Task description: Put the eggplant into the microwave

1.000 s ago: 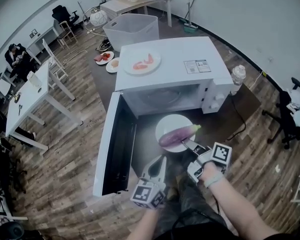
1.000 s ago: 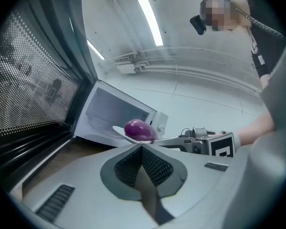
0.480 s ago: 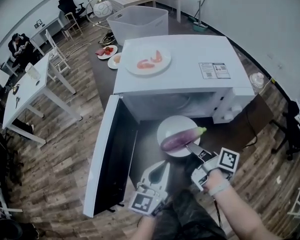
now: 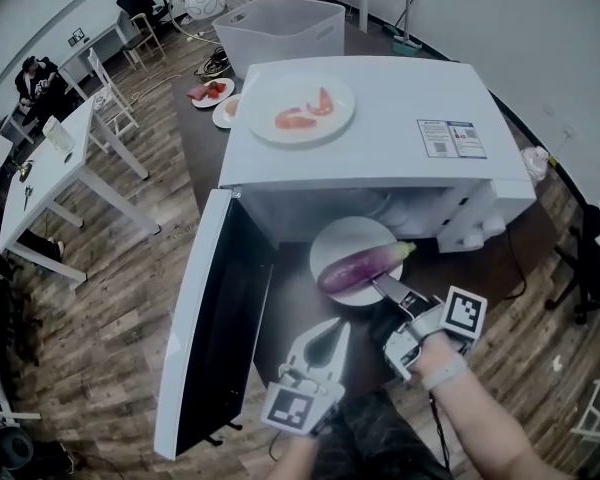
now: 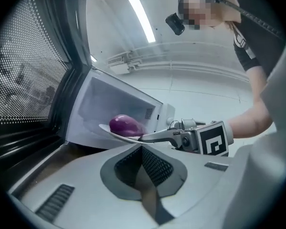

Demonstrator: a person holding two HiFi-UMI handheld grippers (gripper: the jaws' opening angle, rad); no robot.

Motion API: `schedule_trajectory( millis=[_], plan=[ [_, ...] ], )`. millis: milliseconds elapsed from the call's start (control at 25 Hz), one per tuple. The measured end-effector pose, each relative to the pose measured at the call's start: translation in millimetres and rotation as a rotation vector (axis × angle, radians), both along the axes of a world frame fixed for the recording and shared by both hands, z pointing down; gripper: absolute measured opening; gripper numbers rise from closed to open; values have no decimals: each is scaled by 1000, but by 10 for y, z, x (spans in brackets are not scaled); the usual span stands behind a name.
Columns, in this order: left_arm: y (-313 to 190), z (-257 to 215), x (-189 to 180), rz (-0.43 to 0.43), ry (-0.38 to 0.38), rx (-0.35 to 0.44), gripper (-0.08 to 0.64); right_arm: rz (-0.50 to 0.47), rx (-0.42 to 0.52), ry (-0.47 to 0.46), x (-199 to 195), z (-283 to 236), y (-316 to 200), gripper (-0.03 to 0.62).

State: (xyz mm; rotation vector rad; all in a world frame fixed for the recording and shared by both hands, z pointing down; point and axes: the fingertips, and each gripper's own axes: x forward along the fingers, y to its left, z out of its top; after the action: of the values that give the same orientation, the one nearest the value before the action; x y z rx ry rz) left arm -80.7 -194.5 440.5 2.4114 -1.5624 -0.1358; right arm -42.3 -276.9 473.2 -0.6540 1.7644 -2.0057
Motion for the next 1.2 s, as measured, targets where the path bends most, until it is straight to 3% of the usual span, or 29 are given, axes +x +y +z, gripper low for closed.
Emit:
schedule_trajectory(
  millis=[240,640,1200],
  plan=[
    [-182,42,0,-37,-36,-21,3,17,3,10,-4,8,-168,23],
    [-576,-9,-32,-30,15,-18,3,42,-17,23,-89,52,-384,23],
    [-691,63,-30,-16,65,-50,3,62,-40,35,-111,128,-478,25]
  ],
)
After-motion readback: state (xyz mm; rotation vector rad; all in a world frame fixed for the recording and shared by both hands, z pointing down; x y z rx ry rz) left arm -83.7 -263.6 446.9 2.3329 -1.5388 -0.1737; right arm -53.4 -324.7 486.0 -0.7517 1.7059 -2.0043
